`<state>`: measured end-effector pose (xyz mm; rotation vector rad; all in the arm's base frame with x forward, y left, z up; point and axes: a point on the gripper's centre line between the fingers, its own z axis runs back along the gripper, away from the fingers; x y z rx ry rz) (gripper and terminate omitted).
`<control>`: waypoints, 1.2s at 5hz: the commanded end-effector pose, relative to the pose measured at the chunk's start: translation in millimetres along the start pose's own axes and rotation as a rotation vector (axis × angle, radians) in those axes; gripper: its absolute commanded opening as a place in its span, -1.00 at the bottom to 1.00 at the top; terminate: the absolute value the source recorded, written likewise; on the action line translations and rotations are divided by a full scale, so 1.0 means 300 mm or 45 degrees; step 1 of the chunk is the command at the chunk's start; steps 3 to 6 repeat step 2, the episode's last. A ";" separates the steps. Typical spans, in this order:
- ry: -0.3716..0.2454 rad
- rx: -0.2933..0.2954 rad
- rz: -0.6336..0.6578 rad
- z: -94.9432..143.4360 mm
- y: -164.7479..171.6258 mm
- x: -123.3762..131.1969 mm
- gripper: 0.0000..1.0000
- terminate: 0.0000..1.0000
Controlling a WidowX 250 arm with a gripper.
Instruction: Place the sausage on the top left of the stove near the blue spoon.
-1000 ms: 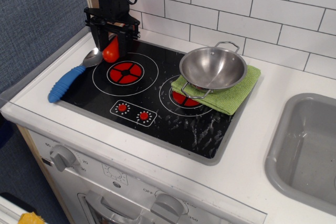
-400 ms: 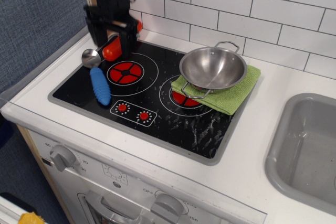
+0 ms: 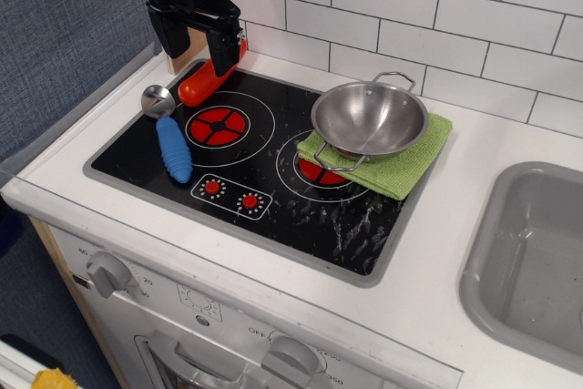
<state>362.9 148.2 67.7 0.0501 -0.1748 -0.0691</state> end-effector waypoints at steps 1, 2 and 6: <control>-0.096 0.050 0.001 0.111 0.022 0.015 1.00 -1.00; -0.096 0.050 0.001 0.111 0.022 0.015 1.00 1.00; -0.096 0.050 0.001 0.111 0.022 0.015 1.00 1.00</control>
